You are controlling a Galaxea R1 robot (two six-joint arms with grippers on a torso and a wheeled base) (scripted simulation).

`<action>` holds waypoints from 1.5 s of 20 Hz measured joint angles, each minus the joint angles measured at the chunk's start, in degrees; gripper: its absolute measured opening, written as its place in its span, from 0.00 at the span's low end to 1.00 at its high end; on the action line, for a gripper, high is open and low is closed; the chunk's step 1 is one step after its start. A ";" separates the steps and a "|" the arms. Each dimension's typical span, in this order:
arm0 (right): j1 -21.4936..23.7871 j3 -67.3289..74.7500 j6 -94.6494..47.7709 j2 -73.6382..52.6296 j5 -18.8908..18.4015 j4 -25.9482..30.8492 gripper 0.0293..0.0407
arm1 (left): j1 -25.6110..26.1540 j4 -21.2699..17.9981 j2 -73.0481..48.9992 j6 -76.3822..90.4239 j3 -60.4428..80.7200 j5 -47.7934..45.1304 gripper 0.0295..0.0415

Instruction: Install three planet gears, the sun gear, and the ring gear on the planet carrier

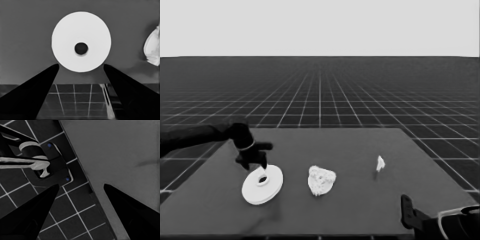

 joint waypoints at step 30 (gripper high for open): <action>0.00 0.00 0.00 0.00 0.00 0.00 0.81 | 0.20 -0.51 0.35 0.18 -1.14 -0.04 0.44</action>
